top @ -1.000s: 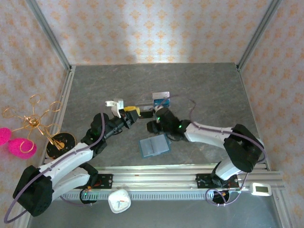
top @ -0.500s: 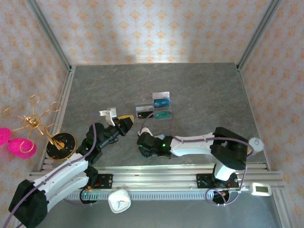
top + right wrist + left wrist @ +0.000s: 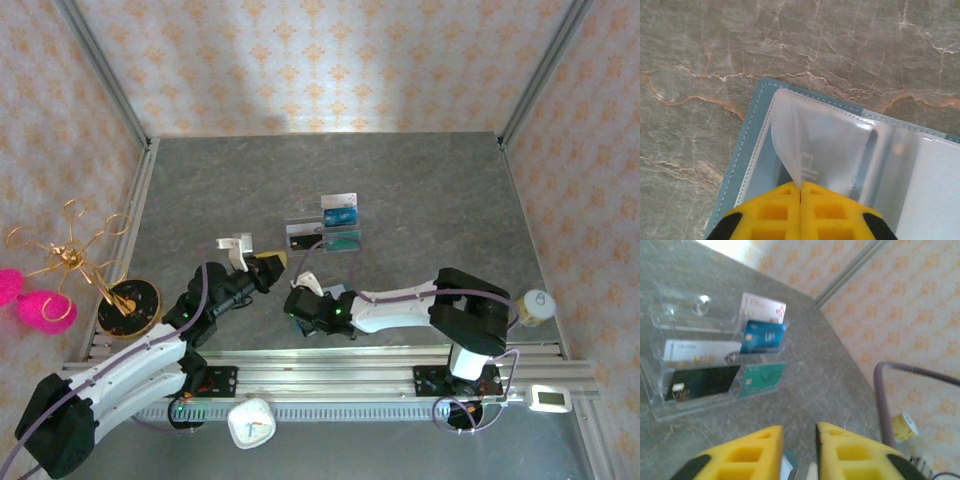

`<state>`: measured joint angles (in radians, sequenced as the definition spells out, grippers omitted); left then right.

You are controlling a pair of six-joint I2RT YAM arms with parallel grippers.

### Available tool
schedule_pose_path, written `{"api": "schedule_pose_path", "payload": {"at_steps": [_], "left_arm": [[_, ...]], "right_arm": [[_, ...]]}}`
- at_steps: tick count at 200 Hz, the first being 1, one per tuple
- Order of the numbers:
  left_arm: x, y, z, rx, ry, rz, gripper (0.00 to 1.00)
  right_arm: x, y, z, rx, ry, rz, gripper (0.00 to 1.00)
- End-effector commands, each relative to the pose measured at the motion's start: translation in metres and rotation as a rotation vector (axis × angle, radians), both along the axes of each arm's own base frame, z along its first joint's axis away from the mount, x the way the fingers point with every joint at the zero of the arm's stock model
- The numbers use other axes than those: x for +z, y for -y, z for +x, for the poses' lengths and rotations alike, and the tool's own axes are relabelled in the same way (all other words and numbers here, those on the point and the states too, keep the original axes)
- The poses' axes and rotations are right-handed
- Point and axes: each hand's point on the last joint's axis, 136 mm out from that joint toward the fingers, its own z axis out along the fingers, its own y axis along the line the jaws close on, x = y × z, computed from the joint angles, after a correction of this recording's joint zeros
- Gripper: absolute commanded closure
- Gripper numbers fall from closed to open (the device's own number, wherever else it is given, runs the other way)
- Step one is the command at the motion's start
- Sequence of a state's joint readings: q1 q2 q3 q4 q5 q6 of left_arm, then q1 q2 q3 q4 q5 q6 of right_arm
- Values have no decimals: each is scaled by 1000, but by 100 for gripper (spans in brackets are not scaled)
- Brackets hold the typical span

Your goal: Take the credit cards out of the card holder

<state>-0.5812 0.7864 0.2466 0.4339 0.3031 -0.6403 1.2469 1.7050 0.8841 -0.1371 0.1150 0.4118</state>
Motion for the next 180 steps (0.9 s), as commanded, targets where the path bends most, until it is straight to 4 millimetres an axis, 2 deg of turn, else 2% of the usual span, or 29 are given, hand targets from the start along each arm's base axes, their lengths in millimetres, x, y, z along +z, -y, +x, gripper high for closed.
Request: {"api": "schedule_pose_path", "payload": {"at_steps": [1,19,41,83,97,112,124,139,144,147,155,180], "left_arm": [[-28,7,-7,-10,-73,39,88],[-45,13,-13,-27,-123,42,100],[-66,23,-23,-60,-187,64,100],[-102,47,-42,-130,-295,137,100],[-107,58,-45,-162,-313,138,100],[-109,71,-44,-191,-320,156,100],[-109,84,-45,-224,-320,164,100],[-112,101,-47,-265,-328,185,100],[-113,106,-47,-276,-331,192,100],[-114,110,-47,-284,-332,195,100],[-116,118,-47,-301,-336,202,100],[-130,139,-48,-342,-370,232,100]], "right_arm": [[28,-2,5,-87,4,177,100],[45,2,10,-148,-7,305,100],[52,5,9,-184,-41,399,100],[49,12,6,-237,-73,456,100],[53,18,8,-266,-62,476,90],[60,30,9,-307,-39,501,73],[67,45,12,-357,-11,526,66],[75,65,14,-403,26,544,64],[71,71,14,-413,33,526,64],[79,75,14,-420,43,547,64],[82,84,13,-437,52,553,64],[85,102,8,-457,51,574,65]]}}
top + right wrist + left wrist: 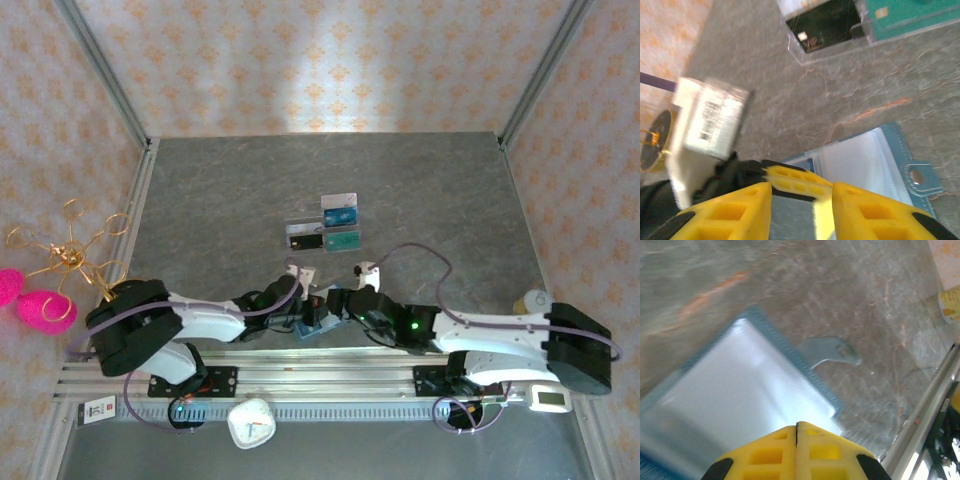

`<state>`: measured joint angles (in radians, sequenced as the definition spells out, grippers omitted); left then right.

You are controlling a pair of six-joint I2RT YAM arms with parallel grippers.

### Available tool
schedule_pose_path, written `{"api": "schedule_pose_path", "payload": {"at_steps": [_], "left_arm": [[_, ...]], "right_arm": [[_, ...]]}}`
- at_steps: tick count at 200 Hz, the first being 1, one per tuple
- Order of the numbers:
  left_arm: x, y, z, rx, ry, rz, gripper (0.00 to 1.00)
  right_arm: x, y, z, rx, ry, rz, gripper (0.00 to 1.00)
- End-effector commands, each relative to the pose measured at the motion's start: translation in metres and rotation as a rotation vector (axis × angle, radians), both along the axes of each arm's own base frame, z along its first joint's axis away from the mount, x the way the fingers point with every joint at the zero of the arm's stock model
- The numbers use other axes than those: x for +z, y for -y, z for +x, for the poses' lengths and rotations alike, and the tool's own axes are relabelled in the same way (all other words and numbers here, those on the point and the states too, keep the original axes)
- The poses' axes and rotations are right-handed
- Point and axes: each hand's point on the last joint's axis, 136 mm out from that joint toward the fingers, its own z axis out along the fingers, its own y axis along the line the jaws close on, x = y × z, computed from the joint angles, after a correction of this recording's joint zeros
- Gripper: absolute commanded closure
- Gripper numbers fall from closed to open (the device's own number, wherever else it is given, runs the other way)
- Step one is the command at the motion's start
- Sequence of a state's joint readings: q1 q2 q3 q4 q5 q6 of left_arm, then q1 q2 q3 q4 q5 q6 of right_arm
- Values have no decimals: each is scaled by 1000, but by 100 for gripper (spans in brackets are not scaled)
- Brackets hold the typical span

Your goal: Take the credit cards out of the card holder

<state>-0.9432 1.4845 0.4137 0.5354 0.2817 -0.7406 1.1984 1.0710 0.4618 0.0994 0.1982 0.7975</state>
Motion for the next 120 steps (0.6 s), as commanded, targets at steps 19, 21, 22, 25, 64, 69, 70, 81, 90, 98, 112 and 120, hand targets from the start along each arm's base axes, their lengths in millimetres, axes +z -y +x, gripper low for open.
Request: {"api": "schedule_pose_path", "payload": {"at_steps": [19,21,22,25,64,69,70,81,90,98,112,120], "left_arm": [[4,24,5,-31,4,-28,100],[6,23,5,-25,6,-31,100],[6,22,5,-24,6,-31,100],[9,20,6,-14,12,-35,100],[28,-28,0,124,44,-21,99],[27,-35,-2,142,40,-22,100],[28,-37,-2,146,39,-23,100],[18,-55,-10,188,16,-8,100],[11,-68,-16,214,-2,-2,100],[4,-78,-20,236,-17,0,100],[-3,-90,-24,267,-29,-6,100],[-6,-95,-24,284,-26,-3,100]], "right_arm": [[-4,35,-2,-83,4,-8,65],[-4,36,-2,-82,5,-7,65],[-4,36,-2,-82,5,-6,65],[-3,36,-3,-77,5,-4,65],[7,20,-7,52,26,-4,69],[7,14,-8,93,18,0,69],[7,12,-9,102,16,3,69],[6,-2,-11,182,1,8,69],[5,-15,-13,243,-9,3,70],[2,-24,-15,285,-19,-16,70],[-1,-39,-14,334,-30,-37,70],[-13,-43,-11,338,-51,-69,70]]}}
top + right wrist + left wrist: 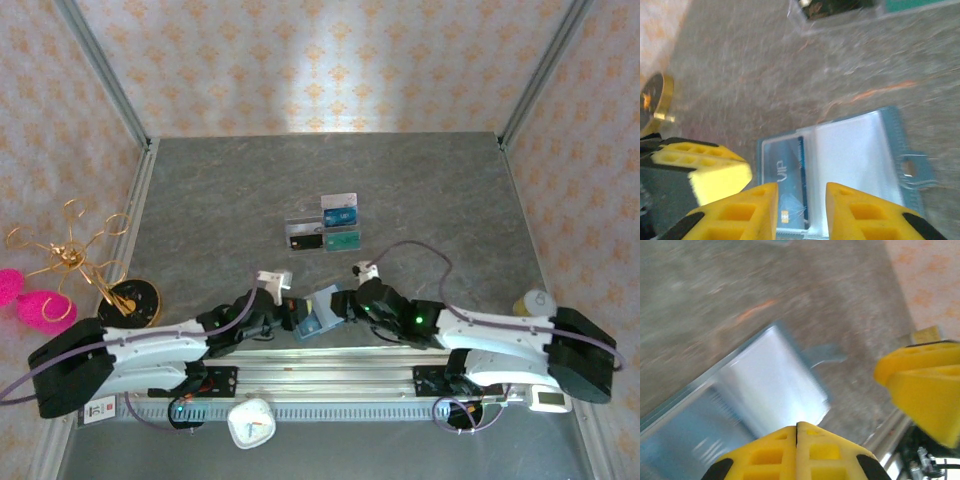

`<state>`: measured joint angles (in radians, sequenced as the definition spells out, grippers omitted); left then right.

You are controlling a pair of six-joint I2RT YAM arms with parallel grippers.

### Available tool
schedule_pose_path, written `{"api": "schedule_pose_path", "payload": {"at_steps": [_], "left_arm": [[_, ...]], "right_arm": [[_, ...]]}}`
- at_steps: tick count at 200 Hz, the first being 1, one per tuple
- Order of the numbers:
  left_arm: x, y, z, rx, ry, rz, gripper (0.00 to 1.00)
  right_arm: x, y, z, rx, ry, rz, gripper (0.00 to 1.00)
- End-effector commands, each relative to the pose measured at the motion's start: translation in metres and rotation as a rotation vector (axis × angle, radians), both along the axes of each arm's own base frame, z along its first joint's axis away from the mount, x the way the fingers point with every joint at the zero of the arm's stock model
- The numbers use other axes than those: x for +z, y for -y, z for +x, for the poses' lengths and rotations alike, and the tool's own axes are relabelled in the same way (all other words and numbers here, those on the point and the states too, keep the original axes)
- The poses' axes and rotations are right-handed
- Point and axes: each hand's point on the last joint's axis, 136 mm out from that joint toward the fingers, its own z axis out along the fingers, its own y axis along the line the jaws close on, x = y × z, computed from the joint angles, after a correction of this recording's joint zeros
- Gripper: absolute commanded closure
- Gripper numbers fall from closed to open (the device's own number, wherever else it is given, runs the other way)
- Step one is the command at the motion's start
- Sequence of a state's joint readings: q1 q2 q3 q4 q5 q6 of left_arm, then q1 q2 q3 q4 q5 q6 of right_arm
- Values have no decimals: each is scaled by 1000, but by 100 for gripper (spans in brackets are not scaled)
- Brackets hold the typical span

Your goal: Take the credit cards out of the card holder

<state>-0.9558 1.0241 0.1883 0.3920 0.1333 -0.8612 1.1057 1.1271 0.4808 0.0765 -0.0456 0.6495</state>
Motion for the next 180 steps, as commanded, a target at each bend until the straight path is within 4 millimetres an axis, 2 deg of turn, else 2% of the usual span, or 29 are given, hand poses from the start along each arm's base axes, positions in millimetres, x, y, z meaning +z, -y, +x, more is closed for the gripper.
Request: {"api": "schedule_pose_path", "payload": {"at_steps": [1,17,40,59,97,119,139,159,180], "left_arm": [[-32,-32,-4,107,-71,73,100],[-32,-34,1,112,-59,74,100],[-32,-35,15,113,-41,93,100],[-32,-33,26,105,-32,101,100],[-35,-26,48,70,-4,161,100],[-34,-23,60,59,0,169,100],[-22,-26,64,74,23,165,100],[-2,-32,60,80,71,152,100],[11,-21,50,40,99,115,100]], "right_arm": [[6,-34,-3,148,4,13,71],[-10,-35,6,126,-25,-33,73],[-41,-23,19,62,-85,-90,77],[-64,-2,23,-9,-119,-161,80],[-84,39,12,-143,-172,-194,82],[-77,52,10,-202,-170,-159,83],[-58,47,12,-183,-132,-119,80],[-24,25,12,-82,-84,-36,77],[0,-11,4,61,-94,82,75]]}}
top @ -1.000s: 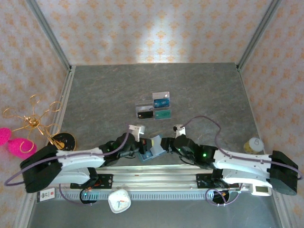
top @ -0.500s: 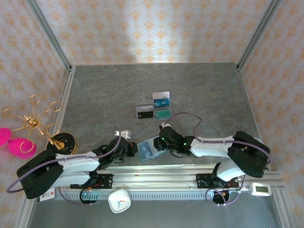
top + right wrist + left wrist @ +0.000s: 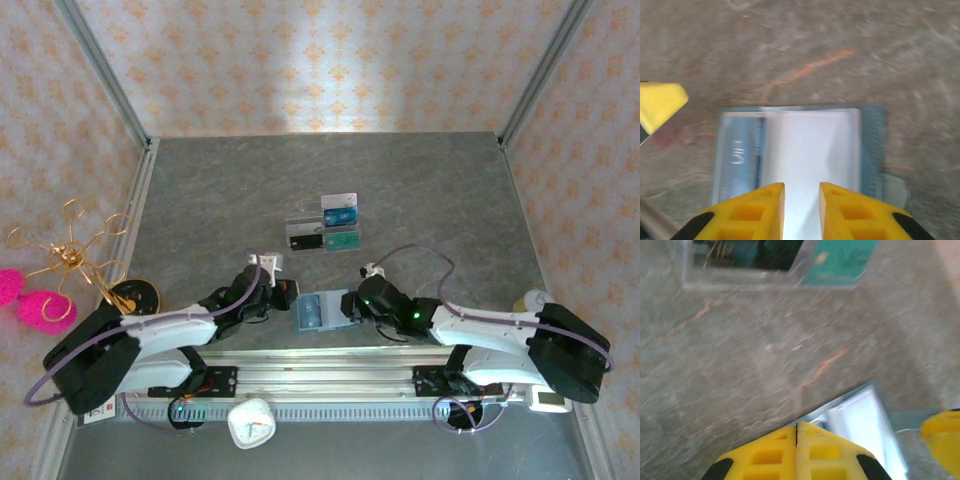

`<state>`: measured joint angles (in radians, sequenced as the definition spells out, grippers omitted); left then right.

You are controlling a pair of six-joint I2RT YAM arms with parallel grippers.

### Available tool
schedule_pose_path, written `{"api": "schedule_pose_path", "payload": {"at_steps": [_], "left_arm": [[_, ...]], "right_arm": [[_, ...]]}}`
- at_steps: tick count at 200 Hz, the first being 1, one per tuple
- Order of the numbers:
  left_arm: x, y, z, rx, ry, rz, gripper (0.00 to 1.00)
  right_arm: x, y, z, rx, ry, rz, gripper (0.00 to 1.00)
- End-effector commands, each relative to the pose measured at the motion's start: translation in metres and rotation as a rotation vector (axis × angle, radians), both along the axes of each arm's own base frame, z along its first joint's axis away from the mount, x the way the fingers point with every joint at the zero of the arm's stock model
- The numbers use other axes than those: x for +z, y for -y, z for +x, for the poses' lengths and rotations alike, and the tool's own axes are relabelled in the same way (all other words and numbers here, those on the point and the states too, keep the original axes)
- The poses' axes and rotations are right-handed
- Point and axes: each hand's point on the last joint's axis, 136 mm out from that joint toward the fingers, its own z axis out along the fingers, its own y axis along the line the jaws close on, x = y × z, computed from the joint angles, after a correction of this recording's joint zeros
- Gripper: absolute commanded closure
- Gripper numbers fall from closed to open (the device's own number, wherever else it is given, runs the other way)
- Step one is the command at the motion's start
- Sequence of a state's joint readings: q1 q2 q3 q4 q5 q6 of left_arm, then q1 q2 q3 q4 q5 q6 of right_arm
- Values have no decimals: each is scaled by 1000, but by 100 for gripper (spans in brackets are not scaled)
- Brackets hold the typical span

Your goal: Take the credit cards out of the card holder

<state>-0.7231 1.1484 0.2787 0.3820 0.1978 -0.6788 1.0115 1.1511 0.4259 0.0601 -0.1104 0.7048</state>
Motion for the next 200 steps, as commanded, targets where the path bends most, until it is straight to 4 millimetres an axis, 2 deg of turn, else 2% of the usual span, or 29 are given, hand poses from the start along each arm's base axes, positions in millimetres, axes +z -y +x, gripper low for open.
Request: {"api": "schedule_pose_path", "payload": {"at_steps": [1,2,21,48,89,131,156,200], "left_arm": [[12,8,-8,-47,34,3,100],[12,8,-9,-47,33,4,100],[1,19,-19,-88,4,32,100],[-16,20,-29,-98,-33,47,100],[-31,17,-39,-110,-70,64,100],[-41,19,-50,-131,-98,75,100],[-53,11,-52,-114,-129,128,100],[-41,9,-50,-95,-95,114,100]], "right_arm": [[35,-38,-3,136,27,133,75],[31,-38,-4,140,16,124,75],[30,-61,-1,182,-17,165,75],[18,-78,6,194,-68,165,76],[-14,-71,10,127,-151,102,78],[-23,-60,13,70,-163,68,78],[-31,-56,13,54,-179,40,78],[-39,-50,15,40,-173,0,79]]}}
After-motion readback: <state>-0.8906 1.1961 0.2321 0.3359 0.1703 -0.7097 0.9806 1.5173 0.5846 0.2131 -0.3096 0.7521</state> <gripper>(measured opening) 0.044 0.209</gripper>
